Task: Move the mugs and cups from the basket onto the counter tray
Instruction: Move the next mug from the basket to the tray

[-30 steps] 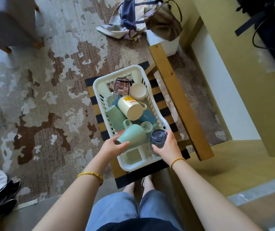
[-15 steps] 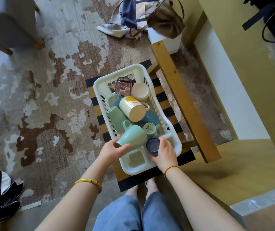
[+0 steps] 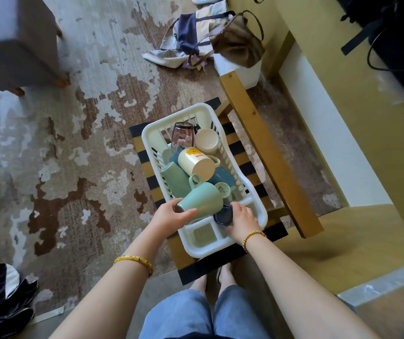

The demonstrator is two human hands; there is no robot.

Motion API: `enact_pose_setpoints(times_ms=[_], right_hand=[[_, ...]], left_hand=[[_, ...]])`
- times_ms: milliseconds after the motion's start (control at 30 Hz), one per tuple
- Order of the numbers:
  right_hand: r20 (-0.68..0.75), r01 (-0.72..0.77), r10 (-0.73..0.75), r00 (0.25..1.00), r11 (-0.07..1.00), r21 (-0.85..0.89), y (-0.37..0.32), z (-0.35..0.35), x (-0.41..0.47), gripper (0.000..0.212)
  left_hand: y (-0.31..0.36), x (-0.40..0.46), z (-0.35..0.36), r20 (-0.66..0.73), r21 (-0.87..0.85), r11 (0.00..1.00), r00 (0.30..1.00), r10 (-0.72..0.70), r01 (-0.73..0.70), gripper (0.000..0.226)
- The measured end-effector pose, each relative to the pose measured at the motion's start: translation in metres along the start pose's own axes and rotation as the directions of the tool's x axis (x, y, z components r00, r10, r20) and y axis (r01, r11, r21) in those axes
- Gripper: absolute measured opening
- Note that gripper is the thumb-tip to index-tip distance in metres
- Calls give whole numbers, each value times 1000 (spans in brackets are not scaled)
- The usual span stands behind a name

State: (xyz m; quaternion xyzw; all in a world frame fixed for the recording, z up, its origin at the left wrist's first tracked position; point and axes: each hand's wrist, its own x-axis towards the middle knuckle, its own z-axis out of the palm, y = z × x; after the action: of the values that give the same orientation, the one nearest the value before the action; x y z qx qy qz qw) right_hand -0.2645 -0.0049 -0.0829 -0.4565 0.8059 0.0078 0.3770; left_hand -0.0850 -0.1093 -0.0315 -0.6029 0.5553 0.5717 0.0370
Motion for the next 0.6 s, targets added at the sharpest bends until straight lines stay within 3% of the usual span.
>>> enact_pose_setpoints(times_ms=[267,367,500,600], right_hand=[[-151,165,-120,981,928,334,-18,-73,-36,63],[-103,65,5,995,746,663,-26,-105,-52,53],[-213,94,132,968,596,797,-19,-138,-77,25],[-198,126,268,943,263,956,-5,-158,-102,15]], left_hand=[[47,-17,-7,55,-19,997,995,79,-78,50],[79,-23,-8,117,27,990,984,136,-140,62],[123,-34,1,158,137,936,940,301,-323,62],[153,-50,18,170,127,894,898,407,-429,53]])
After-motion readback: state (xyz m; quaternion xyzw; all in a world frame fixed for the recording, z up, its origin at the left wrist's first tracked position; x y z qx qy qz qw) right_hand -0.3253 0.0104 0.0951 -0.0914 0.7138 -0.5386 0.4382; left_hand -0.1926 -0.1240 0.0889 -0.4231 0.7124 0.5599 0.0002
